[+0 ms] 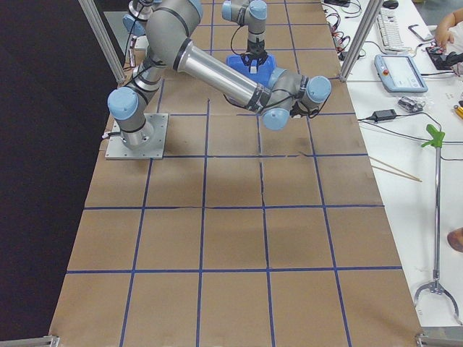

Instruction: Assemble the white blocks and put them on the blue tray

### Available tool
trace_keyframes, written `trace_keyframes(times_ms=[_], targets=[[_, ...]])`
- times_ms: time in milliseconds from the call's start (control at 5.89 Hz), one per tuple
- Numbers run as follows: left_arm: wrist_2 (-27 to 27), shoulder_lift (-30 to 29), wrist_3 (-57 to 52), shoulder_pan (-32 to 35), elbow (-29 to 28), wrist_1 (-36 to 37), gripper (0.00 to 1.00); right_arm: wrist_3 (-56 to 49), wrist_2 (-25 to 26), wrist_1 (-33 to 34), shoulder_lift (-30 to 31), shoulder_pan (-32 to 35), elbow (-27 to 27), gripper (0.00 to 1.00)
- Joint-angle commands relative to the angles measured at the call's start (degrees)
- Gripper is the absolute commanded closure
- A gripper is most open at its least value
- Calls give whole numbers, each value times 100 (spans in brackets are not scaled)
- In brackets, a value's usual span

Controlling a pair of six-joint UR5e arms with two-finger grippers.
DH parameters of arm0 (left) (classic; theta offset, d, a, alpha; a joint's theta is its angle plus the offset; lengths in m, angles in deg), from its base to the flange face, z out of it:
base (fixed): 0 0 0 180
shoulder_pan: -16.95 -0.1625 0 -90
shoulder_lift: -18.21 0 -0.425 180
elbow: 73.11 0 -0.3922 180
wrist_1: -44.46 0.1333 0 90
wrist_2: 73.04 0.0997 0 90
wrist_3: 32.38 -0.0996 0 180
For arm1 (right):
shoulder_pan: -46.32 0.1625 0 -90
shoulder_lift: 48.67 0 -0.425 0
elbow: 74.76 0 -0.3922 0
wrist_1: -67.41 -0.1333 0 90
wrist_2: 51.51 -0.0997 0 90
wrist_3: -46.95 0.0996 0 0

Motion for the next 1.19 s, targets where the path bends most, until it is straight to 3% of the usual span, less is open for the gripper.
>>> trace_keyframes(times_ms=[0, 509, 848, 1018], targets=[[30, -14, -35, 0, 180, 18, 80, 317, -26, 445, 858, 32, -1077, 78], [4, -224, -18, 0, 198, 220, 75, 407, -106, 895, 1626, 33, -2065, 78], [-31, -242, -9, 9, 268, 317, 9, 407, -114, 994, 1635, 41, -2190, 78], [-31, -181, 0, 9, 251, 317, 7, 520, -184, 994, 1635, 50, -2190, 78]])
